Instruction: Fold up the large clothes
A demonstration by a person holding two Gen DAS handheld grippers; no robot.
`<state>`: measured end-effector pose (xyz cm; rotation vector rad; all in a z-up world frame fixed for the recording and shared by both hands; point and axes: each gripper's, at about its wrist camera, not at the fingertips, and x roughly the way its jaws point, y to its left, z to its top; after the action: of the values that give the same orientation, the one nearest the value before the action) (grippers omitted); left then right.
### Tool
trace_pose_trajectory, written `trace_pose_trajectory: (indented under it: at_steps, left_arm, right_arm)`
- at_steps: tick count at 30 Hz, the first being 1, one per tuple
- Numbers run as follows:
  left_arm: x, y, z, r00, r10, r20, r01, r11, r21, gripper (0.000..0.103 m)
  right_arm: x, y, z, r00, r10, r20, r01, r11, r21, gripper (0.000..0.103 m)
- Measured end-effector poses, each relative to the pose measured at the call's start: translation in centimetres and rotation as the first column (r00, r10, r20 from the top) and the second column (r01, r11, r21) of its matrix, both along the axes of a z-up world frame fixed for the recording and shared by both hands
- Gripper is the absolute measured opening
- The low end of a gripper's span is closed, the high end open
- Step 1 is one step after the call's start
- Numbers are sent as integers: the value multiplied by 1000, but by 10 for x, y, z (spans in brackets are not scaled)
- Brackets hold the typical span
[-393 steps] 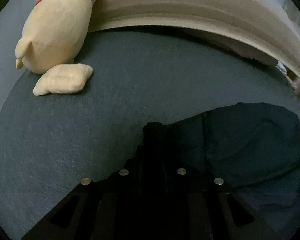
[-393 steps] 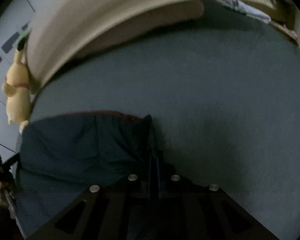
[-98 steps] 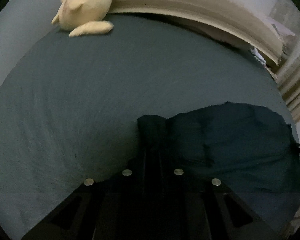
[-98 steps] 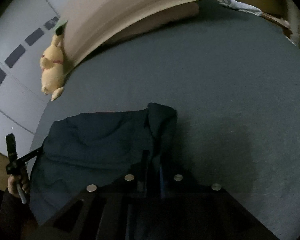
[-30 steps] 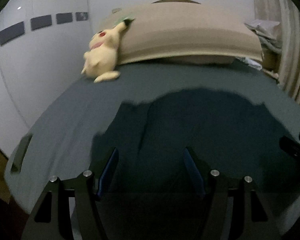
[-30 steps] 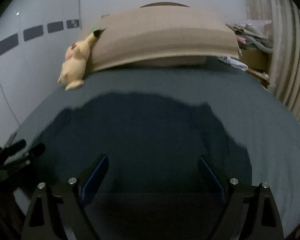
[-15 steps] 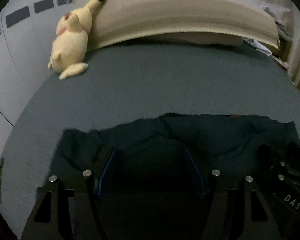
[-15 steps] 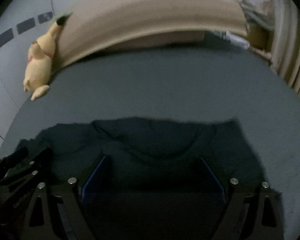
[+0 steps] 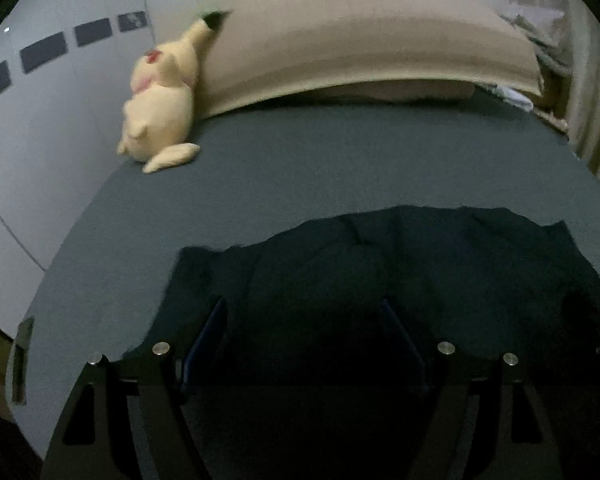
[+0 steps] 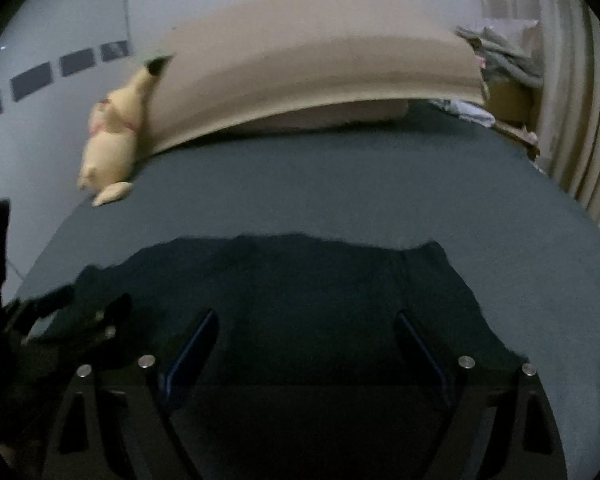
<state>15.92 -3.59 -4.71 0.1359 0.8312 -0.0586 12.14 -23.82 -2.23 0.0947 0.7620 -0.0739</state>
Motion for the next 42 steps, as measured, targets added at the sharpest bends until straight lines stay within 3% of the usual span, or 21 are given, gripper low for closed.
trace_pose_trajectory:
  at_steps: [5,9,17,23,26,28,32,36,42]
  left_arm:
    - [-63,18,-1,1000,9,7,-9,999,-41,79]
    - [-104,26,-6,1000,14,27,-12,999,-48,79]
    - [-141,26,-34,1000,13,-19,-14,999,-53,80]
    - [-140,22,-53,1000,-9,-19,9,1000,-25,82]
    - [-140,29,-42,998,-2,-63,-3,997,-73,82]
    - [-146,34,-28,998,-2,-61,-3,996,-89,81]
    - [-180,36,14,998,-7,57,12,997,-79,83]
    - [-219,40,52,991,-37,131,47,996,-71,92]
    - [-262,52,71,989,-20,147,34,995,-96,93]
  right_arm:
    - [-78,11,-16,1000,13,6,-13,999,-30,92]
    - [-115,14,-34,1000,-4,-7,3,999,-41,94]
    - [-131,12,-61,997,-56,-43,54,997,-48,102]
    - [-129,15,-79,997,-63,-48,60,995,-75,103]
    - [-130,14,-67,993,-74,-94,70,996,-51,103]
    - [-141,13,-51,994,-69,-81,67,997,-26,103]
    - [-173,21,-19,997,-51,-57,52,999,1,103]
    - [-214,32,0,998,-40,-54,41,999,17,103]
    - [-270,42,10,998,-63,-28,62,998,-31,103]
